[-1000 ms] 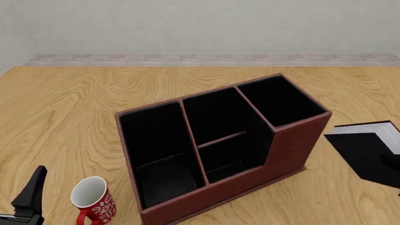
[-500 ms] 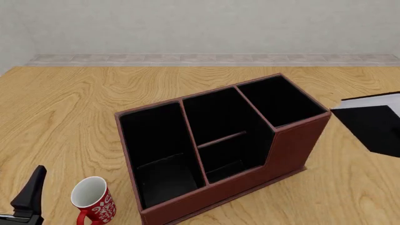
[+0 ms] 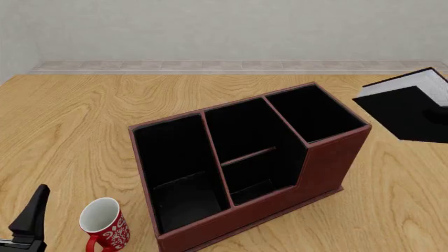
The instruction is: Pick up the book and place it in the right compartment of the caddy.
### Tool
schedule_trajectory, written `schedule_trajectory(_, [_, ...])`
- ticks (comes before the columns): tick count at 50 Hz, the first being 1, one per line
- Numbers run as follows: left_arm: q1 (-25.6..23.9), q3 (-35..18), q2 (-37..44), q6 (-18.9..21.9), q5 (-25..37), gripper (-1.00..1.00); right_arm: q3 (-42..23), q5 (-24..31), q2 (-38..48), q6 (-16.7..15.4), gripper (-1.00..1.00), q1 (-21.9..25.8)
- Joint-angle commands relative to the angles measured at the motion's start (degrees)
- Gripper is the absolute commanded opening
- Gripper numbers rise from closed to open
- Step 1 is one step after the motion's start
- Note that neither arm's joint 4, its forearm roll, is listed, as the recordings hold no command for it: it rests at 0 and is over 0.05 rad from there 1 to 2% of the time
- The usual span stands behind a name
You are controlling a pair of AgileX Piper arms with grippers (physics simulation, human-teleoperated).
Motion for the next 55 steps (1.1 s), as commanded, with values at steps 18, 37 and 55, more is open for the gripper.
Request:
schedule_trajectory(18, [1.1, -0.1, 0.0, 0.3, 0.2, 1.00, -15.2, 0.0, 12.2, -1.9, -1.00, 6.2])
schedule_trajectory(37, [1.6, 0.5, 0.0, 0.0, 0.1, 1.00, -24.6, 0.0, 21.1, -0.1, -1.00, 9.9])
schedule_trajectory(55, [1.8, -0.6, 0.0, 0.0, 1.2, 1.00, -27.8, 0.0, 25.0, 2.9, -1.00, 11.2])
